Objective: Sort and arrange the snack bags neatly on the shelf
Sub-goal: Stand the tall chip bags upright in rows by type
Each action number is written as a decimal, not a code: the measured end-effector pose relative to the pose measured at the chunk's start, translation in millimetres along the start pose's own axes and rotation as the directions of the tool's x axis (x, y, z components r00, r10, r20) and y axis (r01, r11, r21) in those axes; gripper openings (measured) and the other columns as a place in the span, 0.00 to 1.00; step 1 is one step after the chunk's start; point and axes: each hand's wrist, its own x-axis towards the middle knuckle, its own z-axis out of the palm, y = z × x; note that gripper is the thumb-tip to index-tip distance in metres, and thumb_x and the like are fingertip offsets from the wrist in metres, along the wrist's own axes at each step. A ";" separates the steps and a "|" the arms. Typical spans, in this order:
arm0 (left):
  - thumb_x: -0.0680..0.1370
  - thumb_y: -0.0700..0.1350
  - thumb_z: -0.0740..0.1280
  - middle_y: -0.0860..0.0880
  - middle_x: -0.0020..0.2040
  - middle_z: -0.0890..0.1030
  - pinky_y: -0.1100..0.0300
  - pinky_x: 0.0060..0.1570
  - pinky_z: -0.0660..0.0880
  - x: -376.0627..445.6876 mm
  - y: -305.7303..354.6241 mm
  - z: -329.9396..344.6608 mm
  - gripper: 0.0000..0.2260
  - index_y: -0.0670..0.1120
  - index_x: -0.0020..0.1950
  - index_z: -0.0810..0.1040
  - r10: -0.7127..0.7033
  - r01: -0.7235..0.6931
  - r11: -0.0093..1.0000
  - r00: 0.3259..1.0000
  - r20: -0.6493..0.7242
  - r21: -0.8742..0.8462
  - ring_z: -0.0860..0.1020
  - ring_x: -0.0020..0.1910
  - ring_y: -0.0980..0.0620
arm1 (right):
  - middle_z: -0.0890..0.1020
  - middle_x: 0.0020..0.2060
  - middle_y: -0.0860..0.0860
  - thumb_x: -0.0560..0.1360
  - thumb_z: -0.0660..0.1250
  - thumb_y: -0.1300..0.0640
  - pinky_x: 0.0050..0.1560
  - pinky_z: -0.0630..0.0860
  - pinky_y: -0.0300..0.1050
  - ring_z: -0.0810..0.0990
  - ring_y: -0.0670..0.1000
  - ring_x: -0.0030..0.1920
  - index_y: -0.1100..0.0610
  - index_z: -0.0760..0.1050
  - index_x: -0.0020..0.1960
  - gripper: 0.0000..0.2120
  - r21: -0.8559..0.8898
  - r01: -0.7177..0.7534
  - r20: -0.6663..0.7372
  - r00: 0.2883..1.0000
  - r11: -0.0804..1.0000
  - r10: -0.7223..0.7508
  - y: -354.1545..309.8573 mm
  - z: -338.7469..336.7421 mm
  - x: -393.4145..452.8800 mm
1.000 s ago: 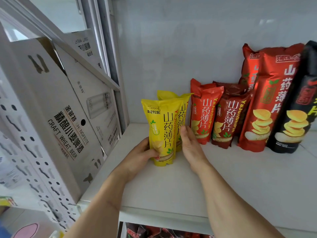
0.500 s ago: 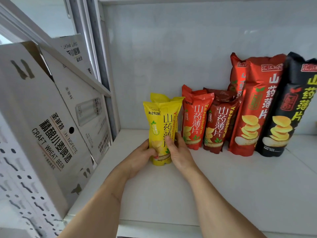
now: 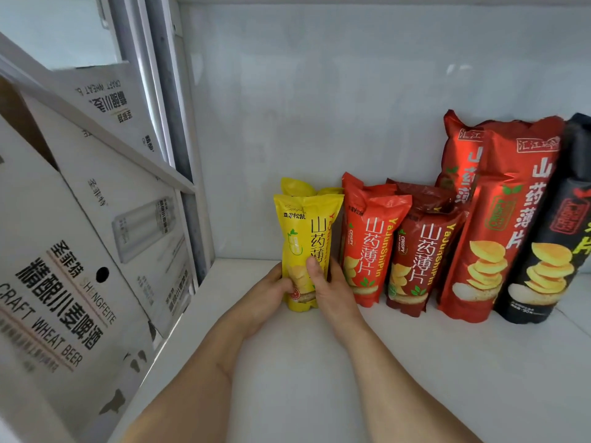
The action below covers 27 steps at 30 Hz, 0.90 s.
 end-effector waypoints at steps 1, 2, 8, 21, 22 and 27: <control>0.67 0.44 0.63 0.53 0.60 0.83 0.63 0.56 0.73 4.4 -0.4 -1.5 0.28 0.52 0.68 0.75 -0.007 0.007 1.000 1.000 -0.001 0.001 0.79 0.58 0.57 | 0.78 0.53 0.38 0.77 0.65 0.42 0.43 0.70 0.20 0.75 0.31 0.50 0.40 0.69 0.61 0.14 -0.003 -0.005 -0.009 1.000 1.000 0.005 1.6 0.6 3.6; 0.67 0.44 0.63 0.53 0.60 0.83 0.61 0.58 0.73 8.5 -0.6 -2.4 0.28 0.52 0.68 0.75 -0.012 0.012 1.000 1.000 -0.002 0.003 0.79 0.59 0.56 | 0.78 0.53 0.39 0.77 0.65 0.42 0.45 0.70 0.23 0.76 0.33 0.50 0.41 0.69 0.62 0.15 -0.003 -0.009 -0.020 1.000 1.000 0.009 3.6 1.6 7.1; 0.68 0.44 0.63 0.56 0.61 0.83 0.62 0.61 0.73 23.6 1.2 -2.7 0.29 0.54 0.70 0.74 0.001 -0.001 1.000 1.000 -0.005 -0.001 0.79 0.61 0.58 | 0.78 0.57 0.43 0.77 0.65 0.39 0.61 0.70 0.41 0.76 0.47 0.59 0.47 0.69 0.70 0.25 0.010 -0.039 -0.078 0.996 0.999 0.040 7.2 6.0 21.2; 0.80 0.47 0.66 0.58 0.68 0.77 0.61 0.64 0.68 2.4 -8.4 -10.4 0.19 0.55 0.72 0.71 0.013 -0.010 0.994 1.000 -0.028 0.107 0.76 0.62 0.63 | 0.78 0.59 0.45 0.77 0.66 0.41 0.63 0.70 0.42 0.76 0.48 0.62 0.49 0.69 0.71 0.25 -0.043 -0.011 -0.132 0.991 0.999 0.005 -1.5 10.8 3.0; 0.81 0.49 0.66 0.59 0.70 0.74 0.61 0.65 0.66 -2.0 -8.9 -10.8 0.21 0.54 0.74 0.69 0.003 0.002 0.993 0.999 -0.043 0.120 0.75 0.64 0.62 | 0.77 0.60 0.44 0.78 0.65 0.41 0.62 0.69 0.41 0.75 0.47 0.62 0.50 0.68 0.72 0.26 -0.044 -0.008 -0.143 0.990 0.999 0.002 -3.3 11.5 -1.2; 0.81 0.50 0.65 0.53 0.75 0.68 0.62 0.62 0.63 -29.8 -6.6 -7.5 0.27 0.50 0.79 0.62 -0.021 0.046 0.984 0.990 -0.142 0.174 0.68 0.66 0.57 | 0.75 0.67 0.49 0.77 0.62 0.37 0.61 0.67 0.40 0.74 0.50 0.66 0.53 0.67 0.73 0.30 -0.082 -0.015 -0.135 0.991 0.997 0.004 -10.1 11.1 -25.9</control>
